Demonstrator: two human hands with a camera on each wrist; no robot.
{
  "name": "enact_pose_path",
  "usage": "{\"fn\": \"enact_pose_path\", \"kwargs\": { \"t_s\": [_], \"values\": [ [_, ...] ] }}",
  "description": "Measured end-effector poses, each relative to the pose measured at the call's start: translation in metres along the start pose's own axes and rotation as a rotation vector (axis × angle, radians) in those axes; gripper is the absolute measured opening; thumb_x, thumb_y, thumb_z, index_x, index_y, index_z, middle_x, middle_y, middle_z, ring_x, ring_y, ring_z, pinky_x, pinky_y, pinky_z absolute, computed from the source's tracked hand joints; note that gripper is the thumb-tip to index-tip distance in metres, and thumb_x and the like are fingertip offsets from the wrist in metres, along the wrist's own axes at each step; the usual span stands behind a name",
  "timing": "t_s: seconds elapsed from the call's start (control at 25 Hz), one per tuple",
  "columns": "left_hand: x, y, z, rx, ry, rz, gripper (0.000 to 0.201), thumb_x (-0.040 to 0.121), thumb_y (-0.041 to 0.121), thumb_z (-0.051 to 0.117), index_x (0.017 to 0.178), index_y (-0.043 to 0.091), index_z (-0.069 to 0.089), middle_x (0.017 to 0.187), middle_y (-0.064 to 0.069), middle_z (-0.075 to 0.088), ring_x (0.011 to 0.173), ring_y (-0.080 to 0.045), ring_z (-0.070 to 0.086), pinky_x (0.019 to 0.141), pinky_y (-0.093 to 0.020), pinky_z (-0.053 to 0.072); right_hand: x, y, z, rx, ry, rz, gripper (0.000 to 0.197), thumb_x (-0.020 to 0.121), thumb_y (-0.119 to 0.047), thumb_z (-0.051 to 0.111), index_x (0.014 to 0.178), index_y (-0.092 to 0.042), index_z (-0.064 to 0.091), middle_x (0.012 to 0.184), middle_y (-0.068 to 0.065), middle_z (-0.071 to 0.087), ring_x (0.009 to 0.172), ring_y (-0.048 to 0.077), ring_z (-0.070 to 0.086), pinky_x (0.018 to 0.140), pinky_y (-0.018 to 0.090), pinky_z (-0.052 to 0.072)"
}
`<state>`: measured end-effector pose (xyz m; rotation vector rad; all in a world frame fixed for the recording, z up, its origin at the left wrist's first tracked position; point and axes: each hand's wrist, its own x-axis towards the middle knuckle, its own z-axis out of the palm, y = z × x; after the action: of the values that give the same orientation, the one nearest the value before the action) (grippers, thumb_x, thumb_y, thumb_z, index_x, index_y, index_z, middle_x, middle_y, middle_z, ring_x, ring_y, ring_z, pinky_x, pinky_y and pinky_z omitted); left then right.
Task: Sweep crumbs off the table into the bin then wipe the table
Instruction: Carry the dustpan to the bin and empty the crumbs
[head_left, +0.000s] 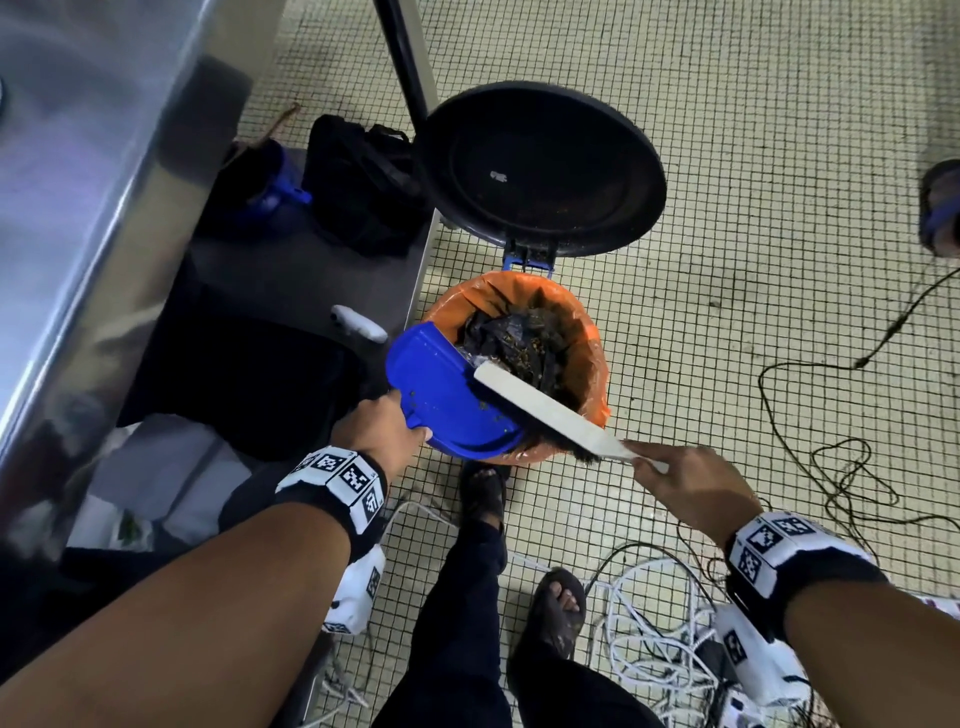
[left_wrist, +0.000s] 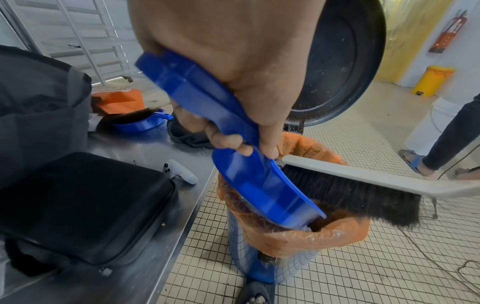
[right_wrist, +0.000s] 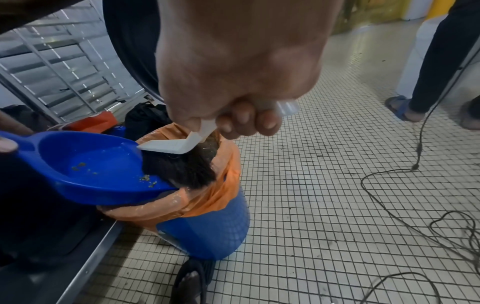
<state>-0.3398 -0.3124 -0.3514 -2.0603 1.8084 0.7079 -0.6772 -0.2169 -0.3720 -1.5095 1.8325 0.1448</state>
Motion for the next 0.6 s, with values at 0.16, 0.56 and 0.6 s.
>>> {"fn": "enact_pose_path", "kwargs": {
  "t_s": [0.16,0.56,0.6],
  "values": [
    [-0.003,0.002,0.006,-0.005,0.002,0.001,0.038,0.083,0.045,0.066,0.113,0.023,0.056,0.097,-0.004,0.068,0.087,-0.030,0.065,0.072,-0.033,0.051,0.001,-0.003,-0.004,0.031,0.073,-0.005,0.035,0.096,-0.044,0.046,0.130,-0.043,0.056,0.047,-0.008,0.049,0.045,0.007,0.046,0.046,0.022,0.030],
    [-0.002,0.007,0.006,-0.005,0.020,0.006,0.034,0.084,0.043,0.065,0.109,0.023,0.054,0.093,-0.003,0.067,0.082,-0.028,0.065,0.075,-0.039,0.057,-0.006,0.001,-0.008,0.003,0.086,0.054,0.036,0.096,-0.045,0.043,0.129,-0.046,0.055,0.053,-0.008,0.054,0.057,0.009,0.053,0.054,0.025,0.037],
    [-0.001,0.010,0.007,-0.011,0.016,0.013,0.034,0.084,0.043,0.065,0.109,0.023,0.054,0.093,-0.003,0.067,0.081,-0.028,0.065,0.074,-0.039,0.057,-0.005,0.000,-0.008,0.036,0.096,0.043,0.035,0.095,-0.044,0.045,0.129,-0.045,0.056,0.052,-0.008,0.053,0.055,0.009,0.052,0.052,0.025,0.035]
  ]
}}
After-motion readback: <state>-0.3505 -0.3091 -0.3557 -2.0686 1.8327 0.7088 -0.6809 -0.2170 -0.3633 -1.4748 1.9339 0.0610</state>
